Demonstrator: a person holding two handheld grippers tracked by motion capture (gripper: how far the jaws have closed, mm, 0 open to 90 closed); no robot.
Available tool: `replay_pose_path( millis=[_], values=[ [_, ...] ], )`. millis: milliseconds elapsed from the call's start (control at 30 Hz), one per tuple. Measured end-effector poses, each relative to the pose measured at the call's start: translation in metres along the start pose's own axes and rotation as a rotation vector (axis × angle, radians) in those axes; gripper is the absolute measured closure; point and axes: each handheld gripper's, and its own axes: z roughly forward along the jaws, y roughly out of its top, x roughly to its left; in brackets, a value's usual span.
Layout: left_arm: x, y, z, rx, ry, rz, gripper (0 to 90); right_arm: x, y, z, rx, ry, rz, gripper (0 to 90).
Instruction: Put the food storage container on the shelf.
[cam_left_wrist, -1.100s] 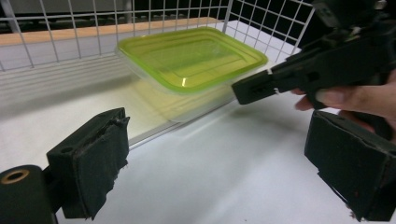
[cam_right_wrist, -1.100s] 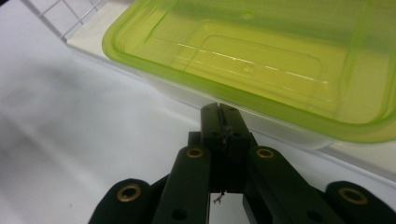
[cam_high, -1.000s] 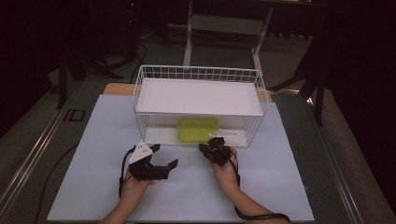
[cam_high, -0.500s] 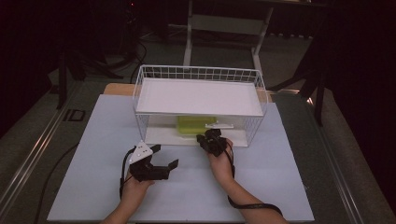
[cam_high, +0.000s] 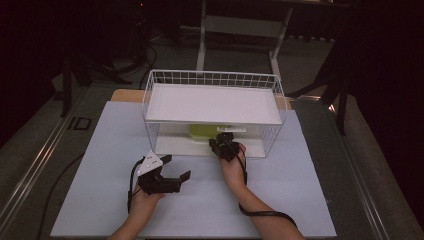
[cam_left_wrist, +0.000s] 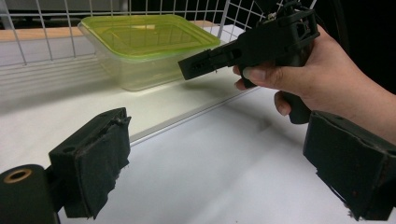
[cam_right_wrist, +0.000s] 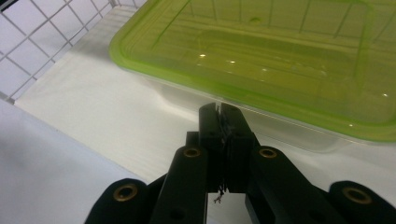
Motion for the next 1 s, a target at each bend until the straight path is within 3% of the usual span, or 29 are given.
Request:
replay_pose_path(
  millis=[100, 167, 367, 467, 600, 733, 900, 1000],
  values=[
    [0.000, 0.000, 0.001, 0.001, -0.001, -0.004, 8.2, 0.000, 0.000, 0.000, 0.001, 0.007, 0.011, 87.4],
    [-0.001, 0.000, 0.001, 0.004, -0.001, 0.001, 8.2, 0.001, 0.000, 0.001, 0.003, -0.005, -0.011, 86.9],
    [-0.001, 0.000, 0.002, 0.003, -0.001, 0.005, 8.2, 0.008, -0.002, -0.004, 0.009, 0.038, 0.005, 85.3],
    [-0.002, -0.001, 0.003, 0.006, -0.007, 0.000, 8.2, 0.009, -0.006, -0.008, -0.008, 0.046, -0.029, 84.2],
    [-0.001, 0.000, 0.004, 0.006, -0.026, -0.011, 8.2, 0.010, -0.010, -0.018, -0.011, 0.079, -0.015, 80.3],
    [-0.002, 0.000, 0.005, 0.014, -0.033, 0.005, 8.2, 0.012, -0.016, -0.029, -0.032, 0.083, -0.128, 79.6],
    [-0.005, 0.002, 0.005, 0.008, -0.049, 0.011, 8.2, 0.008, -0.021, -0.042, -0.050, 0.105, -0.132, 67.2],
    [-0.005, 0.002, 0.007, 0.006, -0.057, 0.007, 8.2, 0.009, -0.025, -0.048, -0.046, 0.094, -0.172, 62.9]
  ],
)
